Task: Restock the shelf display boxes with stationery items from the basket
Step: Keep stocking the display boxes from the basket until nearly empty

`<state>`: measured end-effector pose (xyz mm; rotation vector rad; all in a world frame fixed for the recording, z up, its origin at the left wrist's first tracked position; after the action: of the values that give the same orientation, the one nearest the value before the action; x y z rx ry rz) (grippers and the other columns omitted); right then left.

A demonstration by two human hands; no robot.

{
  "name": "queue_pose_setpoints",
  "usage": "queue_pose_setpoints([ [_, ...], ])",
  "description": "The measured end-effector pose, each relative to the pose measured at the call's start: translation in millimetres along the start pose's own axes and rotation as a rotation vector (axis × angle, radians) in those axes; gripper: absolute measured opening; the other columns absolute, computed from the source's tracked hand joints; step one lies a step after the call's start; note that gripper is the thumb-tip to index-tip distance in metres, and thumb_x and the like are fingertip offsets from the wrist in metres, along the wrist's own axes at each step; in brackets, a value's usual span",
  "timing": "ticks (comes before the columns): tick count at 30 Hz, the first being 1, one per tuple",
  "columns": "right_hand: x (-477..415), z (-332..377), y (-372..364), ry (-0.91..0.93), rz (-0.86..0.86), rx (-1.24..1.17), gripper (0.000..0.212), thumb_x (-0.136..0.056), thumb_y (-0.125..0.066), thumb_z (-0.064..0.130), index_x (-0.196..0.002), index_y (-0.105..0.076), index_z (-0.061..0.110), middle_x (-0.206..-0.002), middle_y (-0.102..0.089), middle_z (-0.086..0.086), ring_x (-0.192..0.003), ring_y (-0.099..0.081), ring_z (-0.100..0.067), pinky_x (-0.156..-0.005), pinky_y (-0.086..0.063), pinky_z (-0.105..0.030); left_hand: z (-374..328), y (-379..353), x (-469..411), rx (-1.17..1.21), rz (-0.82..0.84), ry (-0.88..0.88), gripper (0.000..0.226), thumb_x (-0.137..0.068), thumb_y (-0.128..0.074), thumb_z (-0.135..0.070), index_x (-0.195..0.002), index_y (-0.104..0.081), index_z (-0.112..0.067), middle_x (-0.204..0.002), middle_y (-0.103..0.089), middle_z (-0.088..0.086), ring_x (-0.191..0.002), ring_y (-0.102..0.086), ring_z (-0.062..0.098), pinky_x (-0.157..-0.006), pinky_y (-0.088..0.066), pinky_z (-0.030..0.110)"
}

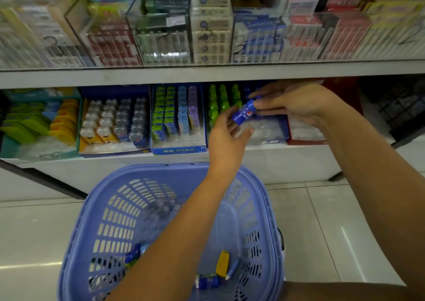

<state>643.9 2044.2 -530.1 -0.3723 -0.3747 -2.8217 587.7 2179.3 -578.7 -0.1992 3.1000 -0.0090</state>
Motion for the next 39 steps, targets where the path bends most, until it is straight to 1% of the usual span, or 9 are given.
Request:
queue_pose_setpoints([
  [2, 1.3, 4.7, 23.4, 0.063, -0.105, 0.253, 0.021, -0.074, -0.077, 0.02, -0.093, -0.071, 0.027, -0.096, -0.07, 0.01, -0.088, -0.066, -0.003, -0.074, -0.051, -0.012, 7.6, -11.3, 2.6, -0.373, 0.119, -0.1, 0.051, -0.09, -0.063, -0.016, -0.137, -0.046, -0.01, -0.137, -0.052, 0.006, -0.125, -0.049, 0.017, -0.105, -0.04, 0.03],
  [4, -1.4, 4.6, 43.1, 0.065, -0.179, 0.564, 0.024, -0.076, -0.076, 0.029, -0.098, -0.069, 0.034, -0.099, -0.064, 0.017, -0.091, -0.058, 0.0, -0.076, -0.041, -0.009, 21.5, -19.8, 9.6, -0.8, 0.251, -0.221, 0.054, -0.096, -0.053, -0.027, -0.144, -0.037, -0.01, -0.15, -0.038, 0.008, -0.138, -0.032, 0.021, -0.116, -0.021, 0.03],
  [7, -12.3, -9.1, 54.4, 0.035, -0.236, 0.691, 0.03, -0.077, -0.076, 0.021, -0.107, -0.07, 0.026, -0.106, -0.061, 0.007, -0.094, -0.054, -0.006, -0.076, -0.04, -0.009, 46.1, -19.3, 16.4, -1.075, 0.365, -0.263, 0.06, -0.099, -0.043, -0.032, -0.15, -0.02, -0.009, -0.159, -0.017, 0.006, -0.146, -0.013, 0.017, -0.118, 0.005, 0.027],
  [9, -17.4, -18.1, 51.1, 0.052, -0.254, 0.714, 0.031, -0.077, -0.076, 0.014, -0.108, -0.071, 0.019, -0.108, -0.066, -0.001, -0.089, -0.056, -0.007, -0.067, -0.041, -0.006, 49.5, -17.3, 18.1, -1.09, 0.379, -0.306, 0.062, -0.1, -0.043, -0.031, -0.151, -0.015, -0.01, -0.159, -0.014, 0.004, -0.147, -0.01, 0.016, -0.118, 0.008, 0.024],
  [18, -23.6, -22.7, 52.8, 0.027, -0.199, 0.938, 0.032, -0.08, -0.073, 0.016, -0.112, -0.07, 0.02, -0.116, -0.066, -0.008, -0.098, -0.059, -0.015, -0.089, -0.04, -0.02, 49.1, -16.5, 17.0, -1.09, 0.388, -0.331, 0.062, -0.099, -0.044, -0.027, -0.151, -0.016, -0.01, -0.159, -0.015, 0.004, -0.147, -0.012, 0.016, -0.116, 0.009, 0.021],
  [29, -22.5, -30.5, 47.4, 0.0, -0.208, 0.894, 0.034, -0.079, -0.074, 0.014, -0.112, -0.069, 0.013, -0.112, -0.068, -0.011, -0.102, -0.061, -0.023, -0.092, -0.044, -0.025, 50.0, -17.4, 17.3, -1.124, 0.411, -0.328, 0.064, -0.098, -0.046, -0.024, -0.151, -0.014, -0.009, -0.159, -0.014, 0.005, -0.147, -0.01, 0.016, -0.116, 0.007, 0.021],
  [33, -25.2, -29.3, 41.5, -0.019, -0.181, 1.003, 0.036, -0.081, -0.072, 0.014, -0.117, -0.067, 0.011, -0.119, -0.065, -0.013, -0.108, -0.059, -0.026, -0.091, -0.041, -0.024, 50.4, -18.5, 13.3, -1.128, 0.463, -0.275, 0.064, -0.098, -0.047, -0.023, -0.151, -0.014, -0.009, -0.16, -0.011, 0.005, -0.147, -0.01, 0.017, -0.117, 0.004, 0.023],
  [36, -17.9, -22.2, 25.4, 0.013, -0.194, 1.197, 0.04, -0.085, -0.067, 0.014, -0.124, -0.061, 0.009, -0.125, -0.06, -0.017, -0.112, -0.056, -0.033, -0.094, -0.043, -0.031, 40.5, -14.2, 18.3, -0.981, 0.47, -0.246, 0.062, -0.098, -0.048, -0.022, -0.151, -0.019, -0.01, -0.159, -0.014, 0.003, -0.147, -0.012, 0.016, -0.117, -0.004, 0.022],
  [39, 0.6, -10.3, -7.4, 0.124, -0.26, 1.293, 0.046, -0.082, -0.07, 0.017, -0.123, -0.054, 0.005, -0.124, -0.053, -0.022, -0.109, -0.054, -0.037, -0.089, -0.046, -0.038, 34.7, 17.0, 37.7, -0.766, 0.332, -0.28, 0.049, -0.096, -0.052, -0.017, -0.143, -0.039, -0.012, -0.151, -0.034, 0.004, -0.137, -0.034, 0.018, -0.11, -0.031, 0.026],
])
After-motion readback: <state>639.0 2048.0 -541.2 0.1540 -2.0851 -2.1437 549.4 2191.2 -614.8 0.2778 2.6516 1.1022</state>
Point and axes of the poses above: each hand's wrist, its own x-axis away from the middle knuckle, its own y-axis out of the back of the hand, z = x × y, the point moved 8 cm from there along -x, towards the middle knuckle
